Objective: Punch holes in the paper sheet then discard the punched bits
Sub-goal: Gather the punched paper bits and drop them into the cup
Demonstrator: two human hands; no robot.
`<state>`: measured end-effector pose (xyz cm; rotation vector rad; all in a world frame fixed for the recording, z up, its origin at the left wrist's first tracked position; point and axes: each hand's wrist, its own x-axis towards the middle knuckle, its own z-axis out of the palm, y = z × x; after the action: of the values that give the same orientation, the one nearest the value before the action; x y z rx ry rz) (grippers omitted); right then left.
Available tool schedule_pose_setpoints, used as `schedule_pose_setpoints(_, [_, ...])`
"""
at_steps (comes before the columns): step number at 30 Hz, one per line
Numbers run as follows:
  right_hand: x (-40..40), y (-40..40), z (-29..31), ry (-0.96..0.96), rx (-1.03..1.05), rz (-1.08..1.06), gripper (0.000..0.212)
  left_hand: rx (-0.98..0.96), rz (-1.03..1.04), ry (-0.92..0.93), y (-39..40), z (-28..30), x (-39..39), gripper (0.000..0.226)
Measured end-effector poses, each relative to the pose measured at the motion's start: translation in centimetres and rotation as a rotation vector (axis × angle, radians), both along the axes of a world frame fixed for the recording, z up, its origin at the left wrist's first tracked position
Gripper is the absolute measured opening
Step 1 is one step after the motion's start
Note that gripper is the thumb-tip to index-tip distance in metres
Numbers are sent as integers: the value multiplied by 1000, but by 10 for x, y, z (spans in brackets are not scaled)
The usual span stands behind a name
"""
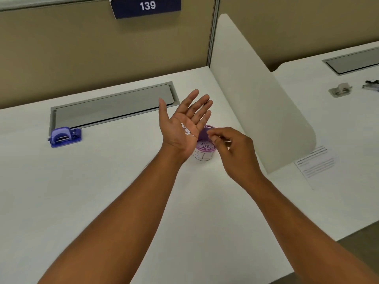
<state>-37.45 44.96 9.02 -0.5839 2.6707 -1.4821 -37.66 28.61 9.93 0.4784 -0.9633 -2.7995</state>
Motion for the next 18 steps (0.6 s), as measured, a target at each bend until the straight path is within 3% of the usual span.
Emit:
schedule_pose_setpoints(7, [-45,-9,-8,178,244,309,39,-143,-32,-61,11,-25,-32,96])
schedule_pose_setpoints(13, [-62,-13,-39,307,278,380,54,-207,-30,-97,17,-34,-44,93])
schedule_pose_setpoints(18, [-68,-4,-67,355,279,359,39,-267,-28,-109,17,-38,-48,91])
